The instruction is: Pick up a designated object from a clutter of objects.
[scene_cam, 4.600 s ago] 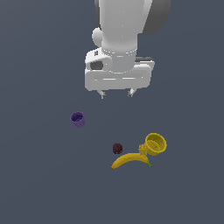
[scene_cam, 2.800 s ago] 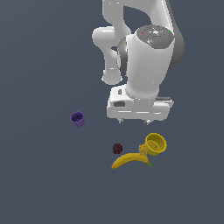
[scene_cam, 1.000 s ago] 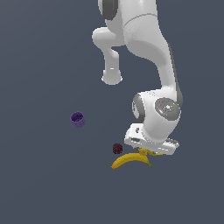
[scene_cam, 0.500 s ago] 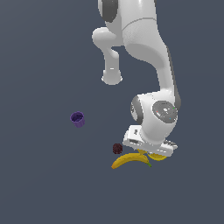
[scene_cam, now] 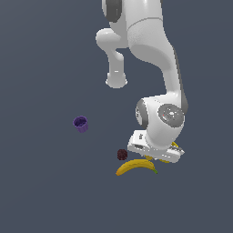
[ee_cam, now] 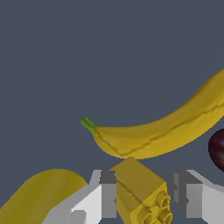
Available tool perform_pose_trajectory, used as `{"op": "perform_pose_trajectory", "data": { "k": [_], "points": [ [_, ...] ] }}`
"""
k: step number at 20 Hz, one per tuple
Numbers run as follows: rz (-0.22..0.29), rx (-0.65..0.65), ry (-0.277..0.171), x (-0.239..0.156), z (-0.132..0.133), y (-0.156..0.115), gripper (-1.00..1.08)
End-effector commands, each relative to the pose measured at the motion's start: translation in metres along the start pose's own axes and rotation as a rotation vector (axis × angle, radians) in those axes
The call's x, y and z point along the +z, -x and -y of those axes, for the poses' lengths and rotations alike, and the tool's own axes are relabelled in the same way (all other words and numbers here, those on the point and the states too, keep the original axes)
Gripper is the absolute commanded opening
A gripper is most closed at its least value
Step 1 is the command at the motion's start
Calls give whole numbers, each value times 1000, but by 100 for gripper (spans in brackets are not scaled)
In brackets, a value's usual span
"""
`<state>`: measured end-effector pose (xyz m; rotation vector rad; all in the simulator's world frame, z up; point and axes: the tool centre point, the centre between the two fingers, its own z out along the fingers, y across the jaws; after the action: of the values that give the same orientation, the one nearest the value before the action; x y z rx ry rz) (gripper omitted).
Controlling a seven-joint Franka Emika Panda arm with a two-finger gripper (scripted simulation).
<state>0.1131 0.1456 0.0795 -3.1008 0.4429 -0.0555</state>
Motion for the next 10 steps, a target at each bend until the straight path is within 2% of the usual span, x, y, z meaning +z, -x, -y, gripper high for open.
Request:
{"op": "perform_pose_trajectory", "data": {
  "k": [1, 10],
  "points": [
    [1, 0, 0, -2, -2, 1, -100],
    [4, -1, 1, -28, -32, 11, -100]
  ]
}}
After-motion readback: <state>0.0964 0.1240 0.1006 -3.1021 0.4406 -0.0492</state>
